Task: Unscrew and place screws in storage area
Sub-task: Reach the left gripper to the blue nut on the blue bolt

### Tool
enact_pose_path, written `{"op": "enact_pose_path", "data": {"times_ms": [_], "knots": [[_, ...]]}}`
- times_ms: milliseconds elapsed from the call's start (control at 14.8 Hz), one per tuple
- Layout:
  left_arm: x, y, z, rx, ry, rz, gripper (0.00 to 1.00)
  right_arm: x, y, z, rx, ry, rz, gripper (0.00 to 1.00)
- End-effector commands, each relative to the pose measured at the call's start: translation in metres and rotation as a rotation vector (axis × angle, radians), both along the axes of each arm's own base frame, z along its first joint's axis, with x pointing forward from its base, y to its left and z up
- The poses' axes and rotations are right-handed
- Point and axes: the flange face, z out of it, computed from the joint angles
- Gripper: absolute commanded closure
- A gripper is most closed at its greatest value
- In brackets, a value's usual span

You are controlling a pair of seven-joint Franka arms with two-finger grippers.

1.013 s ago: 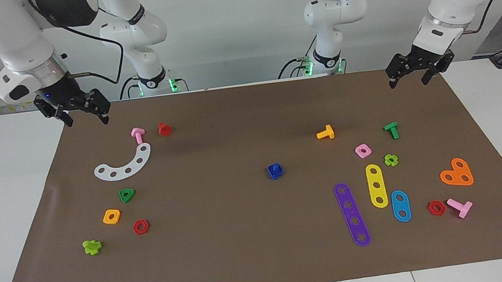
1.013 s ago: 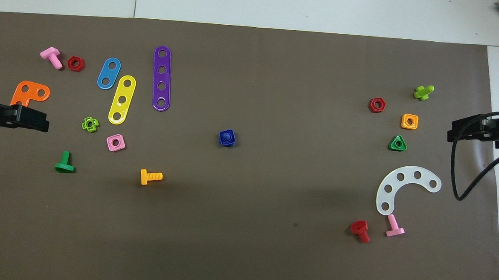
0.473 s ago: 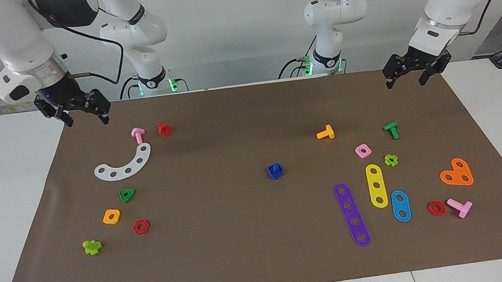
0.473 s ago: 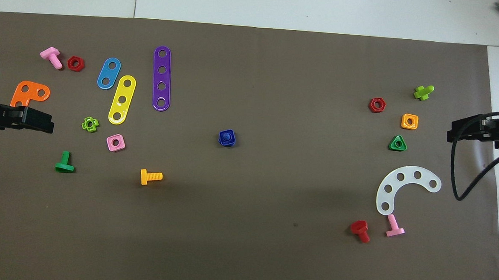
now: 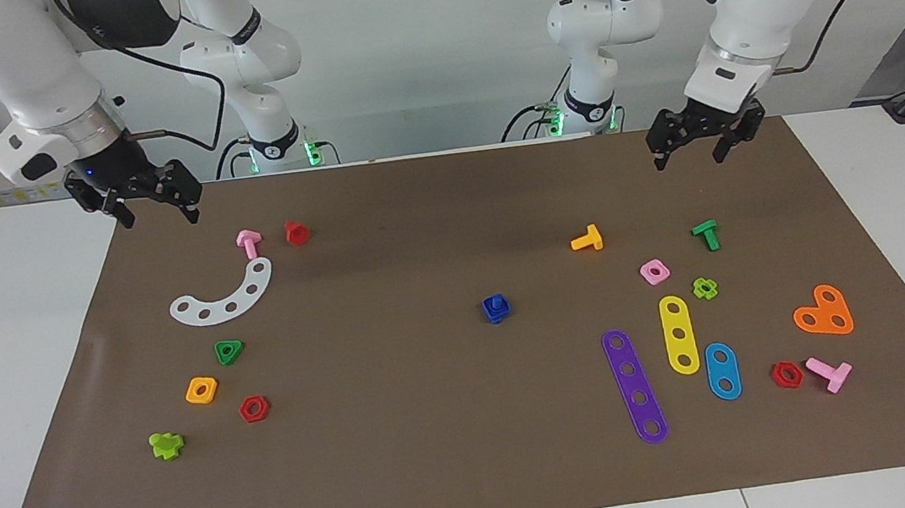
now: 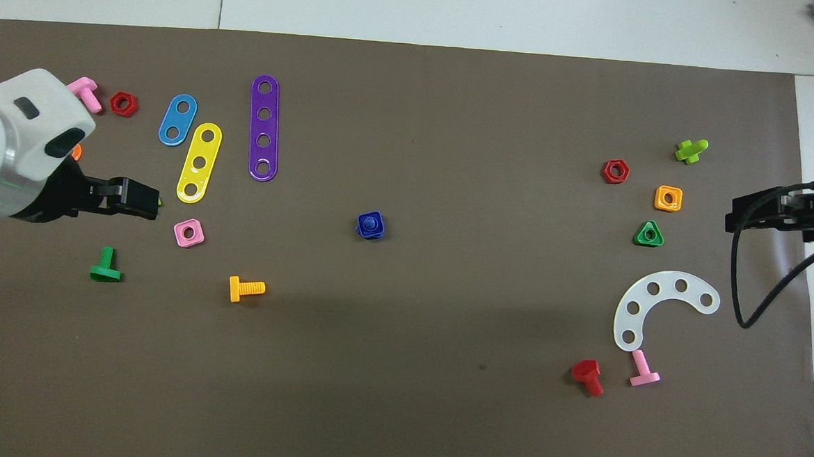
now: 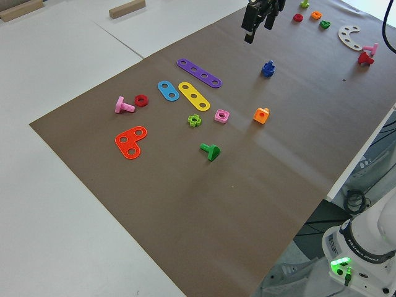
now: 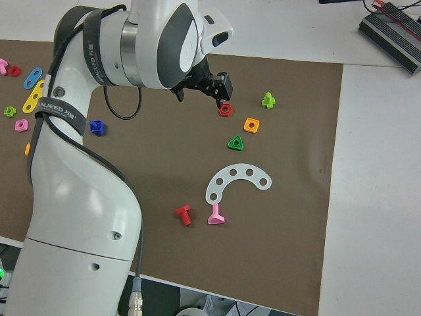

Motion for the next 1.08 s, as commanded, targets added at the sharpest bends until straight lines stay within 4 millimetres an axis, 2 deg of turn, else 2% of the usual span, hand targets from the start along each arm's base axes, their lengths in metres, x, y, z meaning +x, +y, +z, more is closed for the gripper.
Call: {"op": "enact_pose_path", "data": {"times_ms": [0, 135, 473, 608, 810, 1013], "knots": [[-0.004, -0.037, -0.016, -0.010, -0.021, 0.036, 0.00, -0.006, -0.002, 0.001, 0.001, -0.007, 0.018, 0.00], [0.000, -0.081, -0.040, -0.021, -0.024, 0.077, 0.00, -0.006, -0.001, 0.001, 0.002, -0.007, 0.019, 0.00], [0.009, -0.154, -0.096, -0.065, -0.044, 0.081, 0.01, -0.006, -0.001, 0.001, 0.002, -0.007, 0.019, 0.00], [0.010, -0.171, -0.108, -0.075, -0.061, 0.062, 0.01, -0.006, -0.001, 0.001, 0.002, -0.007, 0.019, 0.00], [0.019, -0.214, -0.152, -0.065, -0.040, 0.107, 0.05, -0.006, -0.002, 0.001, 0.002, -0.007, 0.017, 0.00], [0.031, -0.235, -0.189, -0.046, -0.017, 0.097, 0.05, -0.006, -0.002, 0.001, 0.004, -0.007, 0.017, 0.00]]}}
